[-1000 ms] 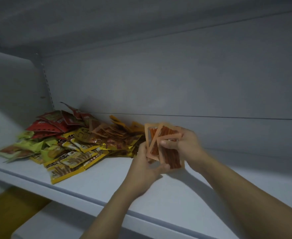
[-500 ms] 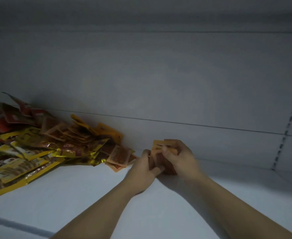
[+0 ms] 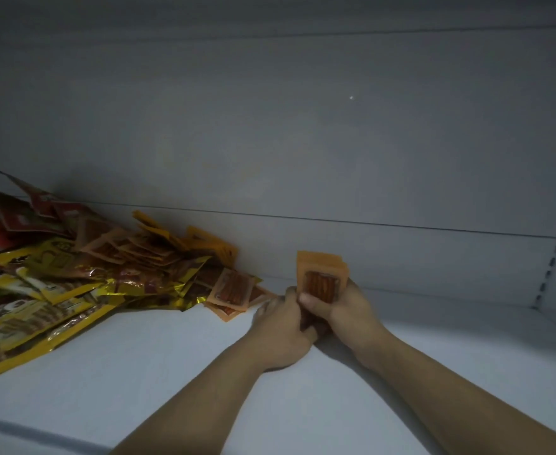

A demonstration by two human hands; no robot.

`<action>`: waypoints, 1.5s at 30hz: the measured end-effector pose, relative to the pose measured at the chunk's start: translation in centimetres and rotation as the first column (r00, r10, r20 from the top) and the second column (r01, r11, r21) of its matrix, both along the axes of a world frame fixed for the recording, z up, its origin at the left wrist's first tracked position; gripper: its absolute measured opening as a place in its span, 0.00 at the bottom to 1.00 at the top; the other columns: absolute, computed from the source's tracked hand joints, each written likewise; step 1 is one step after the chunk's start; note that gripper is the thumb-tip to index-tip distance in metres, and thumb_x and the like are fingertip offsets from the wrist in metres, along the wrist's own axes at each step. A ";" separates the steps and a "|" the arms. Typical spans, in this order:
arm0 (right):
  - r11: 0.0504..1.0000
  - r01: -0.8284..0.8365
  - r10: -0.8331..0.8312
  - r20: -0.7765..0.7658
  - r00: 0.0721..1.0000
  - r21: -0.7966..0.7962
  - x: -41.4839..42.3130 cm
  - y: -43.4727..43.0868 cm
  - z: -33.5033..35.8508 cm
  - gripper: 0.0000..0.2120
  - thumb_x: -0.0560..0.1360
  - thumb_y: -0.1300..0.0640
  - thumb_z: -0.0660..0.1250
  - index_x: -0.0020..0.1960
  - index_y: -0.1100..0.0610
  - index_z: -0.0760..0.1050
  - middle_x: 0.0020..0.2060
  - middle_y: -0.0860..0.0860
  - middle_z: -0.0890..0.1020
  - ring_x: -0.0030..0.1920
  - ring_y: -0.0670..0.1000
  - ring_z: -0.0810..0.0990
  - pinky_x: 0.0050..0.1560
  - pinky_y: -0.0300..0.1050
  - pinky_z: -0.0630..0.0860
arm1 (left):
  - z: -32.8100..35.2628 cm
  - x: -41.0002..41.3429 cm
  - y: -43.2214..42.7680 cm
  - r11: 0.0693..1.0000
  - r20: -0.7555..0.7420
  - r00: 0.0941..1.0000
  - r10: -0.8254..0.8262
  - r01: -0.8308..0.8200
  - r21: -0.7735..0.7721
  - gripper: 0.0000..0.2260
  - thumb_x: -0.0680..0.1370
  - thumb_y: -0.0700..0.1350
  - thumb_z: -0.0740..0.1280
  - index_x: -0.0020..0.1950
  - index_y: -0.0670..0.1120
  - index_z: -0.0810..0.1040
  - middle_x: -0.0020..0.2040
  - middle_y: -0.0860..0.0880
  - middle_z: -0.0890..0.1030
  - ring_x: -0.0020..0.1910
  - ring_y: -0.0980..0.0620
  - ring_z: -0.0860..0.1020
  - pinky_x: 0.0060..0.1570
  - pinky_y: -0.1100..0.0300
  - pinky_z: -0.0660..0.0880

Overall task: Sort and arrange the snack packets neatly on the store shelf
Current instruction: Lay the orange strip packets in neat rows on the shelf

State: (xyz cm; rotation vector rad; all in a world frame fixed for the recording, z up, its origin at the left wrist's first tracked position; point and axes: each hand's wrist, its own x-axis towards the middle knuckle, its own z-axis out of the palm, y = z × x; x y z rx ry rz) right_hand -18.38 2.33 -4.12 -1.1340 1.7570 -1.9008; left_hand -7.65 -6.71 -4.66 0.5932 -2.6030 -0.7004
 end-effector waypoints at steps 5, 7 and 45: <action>0.995 0.085 -0.082 -0.040 0.996 0.061 -0.4 -0.1 -0.3 0.10 0.71 0.65 0.75 0.47 0.53 0.80 0.38 0.44 0.85 0.38 0.40 0.83 0.35 0.29 0.75 | 0.7 1.7 -1.9 0.960 -0.181 0.961 0.209 -0.237 -0.151 0.28 0.70 0.62 0.60 0.70 0.56 0.69 0.68 0.53 0.71 0.68 0.49 0.62 0.65 0.53 0.62; 0.992 0.106 -0.103 -0.047 0.994 0.066 -0.4 -0.3 -0.3 0.11 0.71 0.65 0.75 0.47 0.51 0.79 0.39 0.42 0.84 0.37 0.38 0.82 0.35 0.28 0.74 | 0.8 2.7 -3.4 0.845 -0.213 0.880 0.424 -0.469 -0.258 0.23 0.75 0.57 0.62 0.68 0.53 0.72 0.68 0.49 0.73 0.67 0.45 0.64 0.62 0.50 0.65; 0.996 -0.086 0.085 0.135 0.987 -0.002 -1.3 0.2 0.0 0.25 0.73 0.65 0.74 0.66 0.53 0.72 0.53 0.48 0.83 0.51 0.52 0.84 0.38 0.34 0.78 | 2.3 1.0 -6.1 0.816 0.376 0.774 0.510 -0.297 -0.496 0.26 0.81 0.62 0.57 0.71 0.46 0.70 0.69 0.44 0.71 0.68 0.42 0.68 0.65 0.50 0.68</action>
